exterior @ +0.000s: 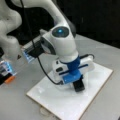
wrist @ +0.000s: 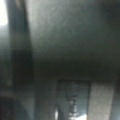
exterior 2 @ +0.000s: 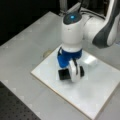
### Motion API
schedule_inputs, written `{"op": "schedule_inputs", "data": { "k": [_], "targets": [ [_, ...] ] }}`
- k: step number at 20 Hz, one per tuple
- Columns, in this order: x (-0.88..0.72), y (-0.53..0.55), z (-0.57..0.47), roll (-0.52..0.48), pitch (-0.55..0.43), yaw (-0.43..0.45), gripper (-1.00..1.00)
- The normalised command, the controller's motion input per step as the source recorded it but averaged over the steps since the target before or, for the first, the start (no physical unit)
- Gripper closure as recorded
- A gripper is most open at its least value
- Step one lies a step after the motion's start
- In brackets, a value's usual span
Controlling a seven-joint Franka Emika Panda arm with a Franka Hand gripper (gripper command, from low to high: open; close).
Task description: Erasing curve lines
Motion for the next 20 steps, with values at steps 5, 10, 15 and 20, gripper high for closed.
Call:
{"op": "schedule_inputs", "data": {
  "k": [5, 10, 15, 20],
  "targets": [
    [0.08, -0.12, 0.35, -0.348, 0.347, 0.320, 1.00],
    [0.11, -0.27, 0.29, -0.243, 0.259, 0.287, 1.00],
    [0.11, -0.30, 0.16, -0.059, 0.174, 0.392, 1.00],
    [0.11, -0.31, 0.13, 0.056, 0.145, 0.314, 1.00]
  ]
}}
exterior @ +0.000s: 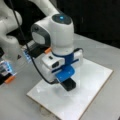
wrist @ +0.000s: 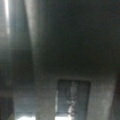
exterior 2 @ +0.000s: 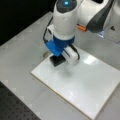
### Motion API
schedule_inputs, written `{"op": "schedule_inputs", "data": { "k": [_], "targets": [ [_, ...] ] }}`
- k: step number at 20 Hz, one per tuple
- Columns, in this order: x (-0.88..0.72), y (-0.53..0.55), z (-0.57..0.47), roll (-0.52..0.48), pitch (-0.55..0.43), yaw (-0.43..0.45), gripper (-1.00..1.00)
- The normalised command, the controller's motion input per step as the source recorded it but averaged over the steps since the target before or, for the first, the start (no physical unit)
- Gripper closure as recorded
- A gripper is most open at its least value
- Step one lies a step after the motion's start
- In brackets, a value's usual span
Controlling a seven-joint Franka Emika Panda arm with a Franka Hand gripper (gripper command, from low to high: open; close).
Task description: Erasing curve lines
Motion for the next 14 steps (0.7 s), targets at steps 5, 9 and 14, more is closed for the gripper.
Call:
{"op": "schedule_inputs", "data": {
  "k": [5, 9, 14],
  "targets": [
    [0.16, -0.37, 0.17, 0.089, 0.135, 0.194, 1.00],
    [0.19, -0.47, 0.12, 0.112, 0.122, 0.172, 1.00],
    [0.18, -0.44, 0.02, 0.151, 0.103, 0.129, 1.00]
  ]
}}
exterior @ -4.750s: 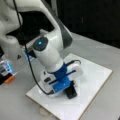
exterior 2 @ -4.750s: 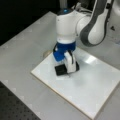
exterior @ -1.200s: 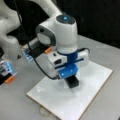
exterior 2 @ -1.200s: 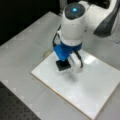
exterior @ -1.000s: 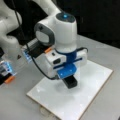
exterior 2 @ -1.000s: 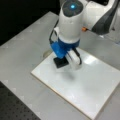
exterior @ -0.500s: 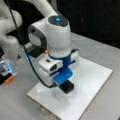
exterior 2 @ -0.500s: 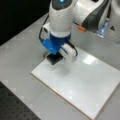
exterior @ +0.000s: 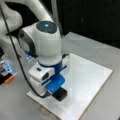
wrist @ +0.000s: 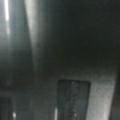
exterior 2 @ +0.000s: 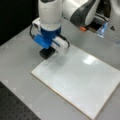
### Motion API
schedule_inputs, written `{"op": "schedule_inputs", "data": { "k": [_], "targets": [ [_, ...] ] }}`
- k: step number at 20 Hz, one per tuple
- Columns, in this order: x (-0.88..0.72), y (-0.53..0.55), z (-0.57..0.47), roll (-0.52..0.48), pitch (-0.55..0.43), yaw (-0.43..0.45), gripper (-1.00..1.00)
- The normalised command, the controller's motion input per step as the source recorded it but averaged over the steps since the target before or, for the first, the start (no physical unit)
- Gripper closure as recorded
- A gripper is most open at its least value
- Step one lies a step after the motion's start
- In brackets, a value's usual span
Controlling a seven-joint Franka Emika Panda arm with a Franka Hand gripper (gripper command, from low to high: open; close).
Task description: Erasing curve lines
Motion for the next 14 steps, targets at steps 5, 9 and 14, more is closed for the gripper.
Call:
{"op": "schedule_inputs", "data": {
  "k": [5, 9, 14],
  "targets": [
    [0.22, -0.46, 0.02, 0.188, 0.089, 0.097, 1.00],
    [0.28, -0.29, 0.05, 0.181, 0.061, 0.006, 1.00],
    [0.31, -0.18, 0.02, 0.183, 0.070, -0.015, 1.00]
  ]
}}
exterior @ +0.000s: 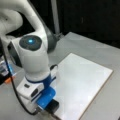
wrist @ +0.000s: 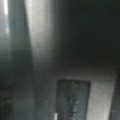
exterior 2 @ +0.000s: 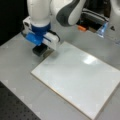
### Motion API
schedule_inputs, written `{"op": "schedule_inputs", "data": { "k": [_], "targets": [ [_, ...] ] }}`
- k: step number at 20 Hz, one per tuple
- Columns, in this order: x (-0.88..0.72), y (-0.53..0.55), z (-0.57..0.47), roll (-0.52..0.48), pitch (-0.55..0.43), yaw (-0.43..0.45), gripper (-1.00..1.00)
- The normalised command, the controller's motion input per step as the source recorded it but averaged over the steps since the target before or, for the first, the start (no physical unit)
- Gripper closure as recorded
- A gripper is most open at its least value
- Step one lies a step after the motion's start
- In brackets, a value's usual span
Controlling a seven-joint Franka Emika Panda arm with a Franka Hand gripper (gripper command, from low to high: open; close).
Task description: Erasing curve lines
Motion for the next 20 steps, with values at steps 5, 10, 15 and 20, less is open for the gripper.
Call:
{"op": "schedule_inputs", "data": {
  "k": [5, 10, 15, 20],
  "targets": [
    [0.26, -0.09, -0.01, 0.201, 0.058, -0.037, 1.00],
    [0.20, -0.08, 0.00, 0.189, 0.040, -0.024, 1.00],
    [0.09, -0.14, -0.01, 0.165, 0.035, 0.018, 1.00],
    [-0.06, -0.15, -0.07, 0.140, 0.016, 0.020, 1.00]
  ]
}}
